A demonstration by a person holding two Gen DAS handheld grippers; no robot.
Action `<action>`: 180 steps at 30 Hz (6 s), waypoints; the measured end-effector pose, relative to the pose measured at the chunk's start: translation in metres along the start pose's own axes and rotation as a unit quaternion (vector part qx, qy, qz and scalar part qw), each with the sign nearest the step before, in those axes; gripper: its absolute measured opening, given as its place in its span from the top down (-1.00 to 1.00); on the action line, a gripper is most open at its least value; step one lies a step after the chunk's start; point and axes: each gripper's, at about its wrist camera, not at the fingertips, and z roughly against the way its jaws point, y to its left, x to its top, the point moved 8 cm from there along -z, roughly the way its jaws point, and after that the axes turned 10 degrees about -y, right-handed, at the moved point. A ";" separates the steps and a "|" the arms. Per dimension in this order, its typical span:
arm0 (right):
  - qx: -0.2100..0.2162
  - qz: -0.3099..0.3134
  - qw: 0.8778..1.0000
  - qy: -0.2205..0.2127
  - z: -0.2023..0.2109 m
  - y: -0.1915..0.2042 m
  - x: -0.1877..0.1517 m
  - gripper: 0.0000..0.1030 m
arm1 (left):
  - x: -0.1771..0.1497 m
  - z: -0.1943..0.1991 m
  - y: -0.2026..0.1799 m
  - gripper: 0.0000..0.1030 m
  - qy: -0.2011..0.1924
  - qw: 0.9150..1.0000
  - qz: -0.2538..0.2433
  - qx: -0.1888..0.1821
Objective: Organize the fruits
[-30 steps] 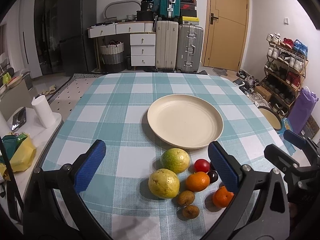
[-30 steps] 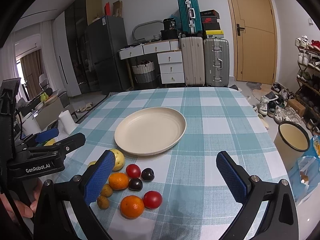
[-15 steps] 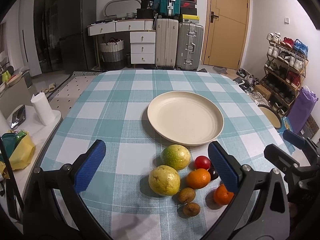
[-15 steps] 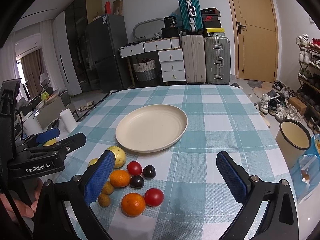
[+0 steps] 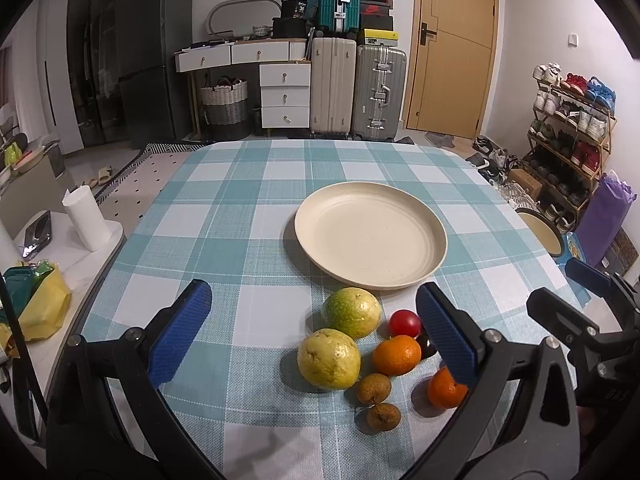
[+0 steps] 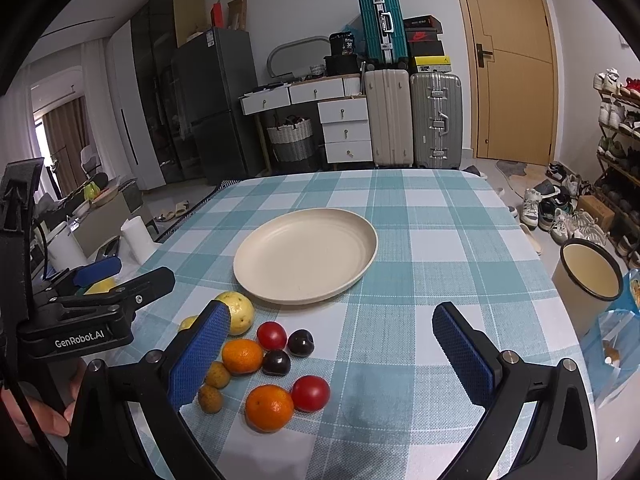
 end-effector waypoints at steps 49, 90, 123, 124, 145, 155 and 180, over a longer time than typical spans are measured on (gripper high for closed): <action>0.000 -0.014 1.000 0.026 -0.012 -0.004 -0.015 -1.00 | -0.080 -0.067 0.017 -0.49 0.153 0.972 0.134 -0.116; 0.106 -0.058 0.991 0.066 -0.033 0.022 -0.019 -1.00 | -0.063 -0.037 0.054 0.10 0.111 0.977 0.135 -0.125; 0.135 0.025 0.972 0.192 -0.118 0.114 -0.049 -1.00 | -0.065 -0.032 0.114 0.09 0.094 0.982 0.137 -0.089; 0.135 0.027 0.972 0.193 -0.119 0.115 -0.049 -1.00 | -0.066 -0.034 0.116 0.09 0.095 0.982 0.139 -0.089; 0.104 0.061 0.961 0.248 -0.144 0.128 -0.067 -0.44 | -0.075 -0.046 0.133 0.09 0.105 0.977 0.162 -0.087; 0.109 0.046 0.961 0.250 -0.146 0.126 -0.074 0.04 | -0.076 -0.048 0.130 0.09 0.110 0.977 0.161 -0.091; 0.149 -0.018 0.977 0.154 -0.110 0.107 -0.021 0.04 | -0.048 -0.054 0.095 0.09 0.116 0.982 0.118 -0.091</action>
